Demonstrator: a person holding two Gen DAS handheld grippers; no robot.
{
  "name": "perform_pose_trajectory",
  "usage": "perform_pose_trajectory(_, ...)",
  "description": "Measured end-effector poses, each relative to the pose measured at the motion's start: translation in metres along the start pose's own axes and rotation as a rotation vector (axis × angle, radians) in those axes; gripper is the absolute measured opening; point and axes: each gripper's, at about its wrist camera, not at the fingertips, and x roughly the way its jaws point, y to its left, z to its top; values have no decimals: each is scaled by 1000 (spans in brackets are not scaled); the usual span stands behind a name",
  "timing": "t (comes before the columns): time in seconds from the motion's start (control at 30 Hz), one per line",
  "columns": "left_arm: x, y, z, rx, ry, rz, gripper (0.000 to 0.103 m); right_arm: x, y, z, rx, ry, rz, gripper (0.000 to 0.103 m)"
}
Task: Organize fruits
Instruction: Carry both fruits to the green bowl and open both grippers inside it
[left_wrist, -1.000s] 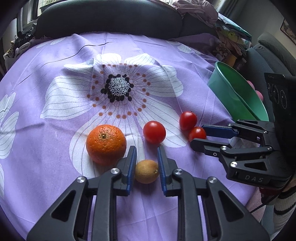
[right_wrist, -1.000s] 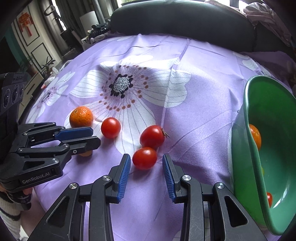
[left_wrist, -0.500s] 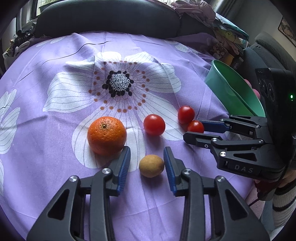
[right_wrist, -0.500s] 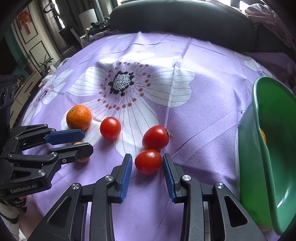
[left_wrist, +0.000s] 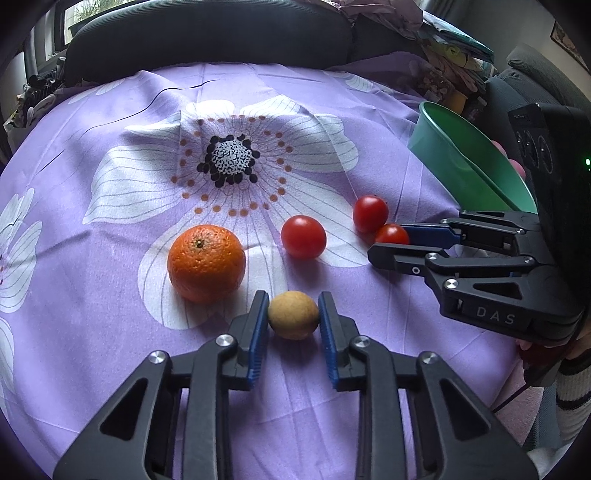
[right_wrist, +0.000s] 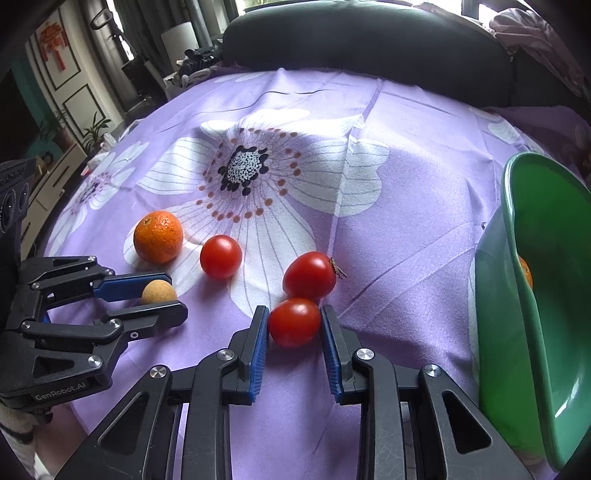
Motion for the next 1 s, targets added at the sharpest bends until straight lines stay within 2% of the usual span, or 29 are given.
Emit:
perform_pose_trajectory(0.37,-9,-4,4,-4,-33,-47,27,-24,-3,-9,40,-59,22,29)
perform_pose_trajectory(0.63,-17,-15,6,12,-56,-49,27,-53,-3,-19,62,-104,15,29)
perform_pose_trajectory(1.0,-40,-42,20,48,-109,-35,27,-94,-3,-27,69,-210,29,29)
